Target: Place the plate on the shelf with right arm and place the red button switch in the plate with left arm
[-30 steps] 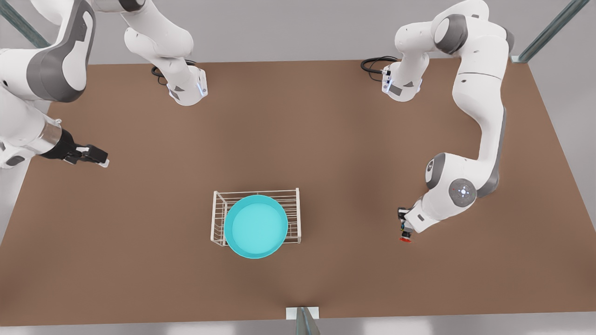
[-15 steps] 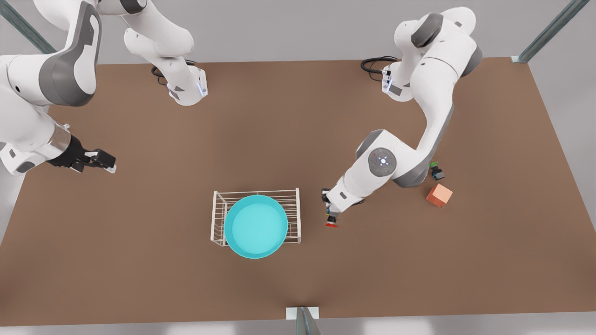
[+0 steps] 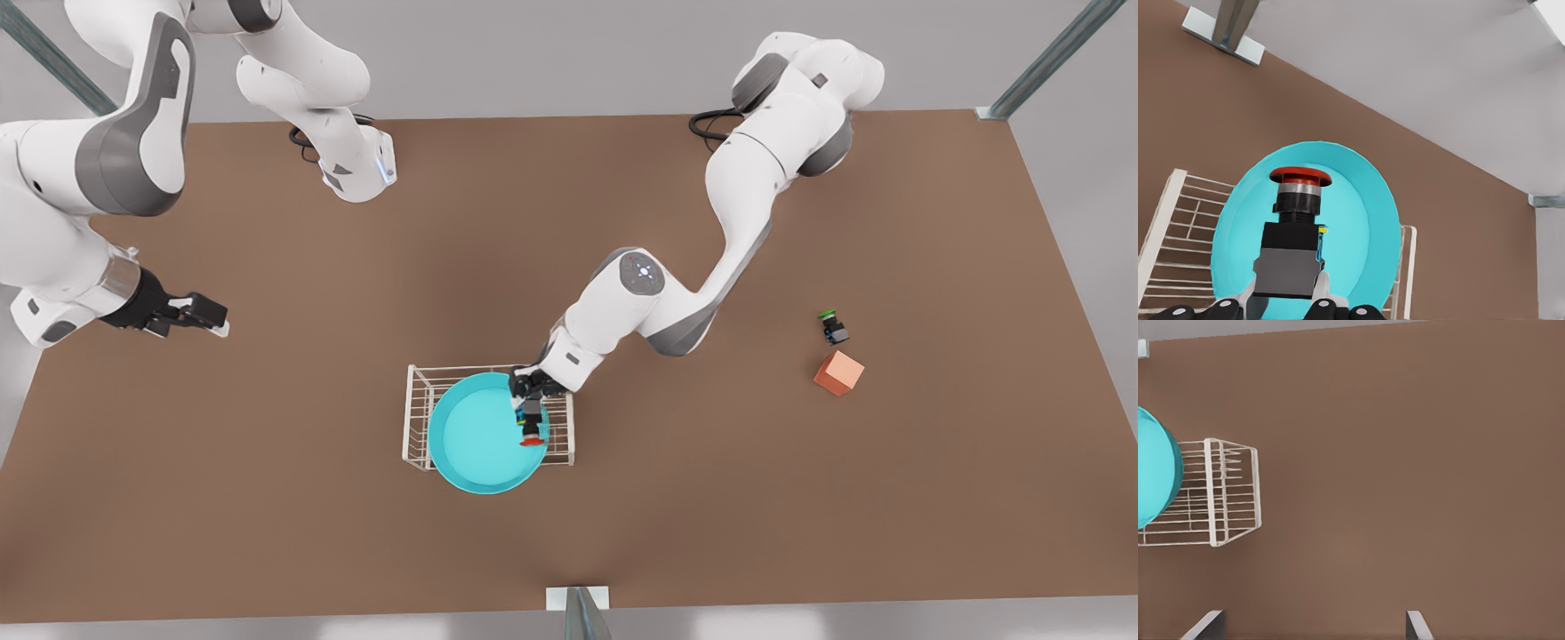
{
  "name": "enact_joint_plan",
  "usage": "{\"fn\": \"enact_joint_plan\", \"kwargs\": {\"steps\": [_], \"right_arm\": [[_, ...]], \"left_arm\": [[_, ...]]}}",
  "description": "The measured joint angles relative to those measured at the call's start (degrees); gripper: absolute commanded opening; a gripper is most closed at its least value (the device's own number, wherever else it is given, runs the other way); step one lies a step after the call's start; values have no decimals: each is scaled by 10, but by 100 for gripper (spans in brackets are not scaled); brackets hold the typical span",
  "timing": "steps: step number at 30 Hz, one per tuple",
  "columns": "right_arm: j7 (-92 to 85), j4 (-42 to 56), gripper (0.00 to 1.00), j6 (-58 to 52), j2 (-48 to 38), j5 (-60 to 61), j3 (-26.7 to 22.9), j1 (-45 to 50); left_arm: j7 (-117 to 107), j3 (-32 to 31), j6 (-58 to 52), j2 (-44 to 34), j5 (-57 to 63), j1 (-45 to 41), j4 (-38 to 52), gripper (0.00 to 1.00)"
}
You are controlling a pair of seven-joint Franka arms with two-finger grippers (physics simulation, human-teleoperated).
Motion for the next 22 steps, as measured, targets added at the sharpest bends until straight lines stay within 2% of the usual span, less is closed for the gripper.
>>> {"fn": "enact_joint_plan", "kwargs": {"steps": [4,5,10,13,15,17,18,19,20,22], "right_arm": [[-2,0,100,0,0,1,0,-2],[-2,0,100,0,0,1,0,-2],[-3,0,100,1,0,1,0,-2],[-4,0,100,1,0,1,0,-2],[-4,0,100,1,2,2,0,-1],[-4,1,100,1,4,2,0,-1],[-4,1,100,2,5,2,0,-1],[-4,1,100,2,5,1,0,-1],[-4,2,100,2,5,2,0,-1],[-4,2,100,2,5,2,0,-1]], "left_arm": [[-51,9,36,24,-1,-29,21,44],[-62,11,43,26,-1,-33,23,100],[-101,21,50,11,-8,-35,25,100],[-119,21,-51,-63,3,-5,23,100],[-101,14,-182,-162,21,106,-31,100],[-51,5,-289,-257,13,273,-127,100],[-21,4,-326,-296,0,342,-187,100],[11,5,-345,-355,-19,403,-284,100],[42,6,-360,-389,-37,442,-337,100],[100,7,-385,-414,-59,475,-361,100]]}}
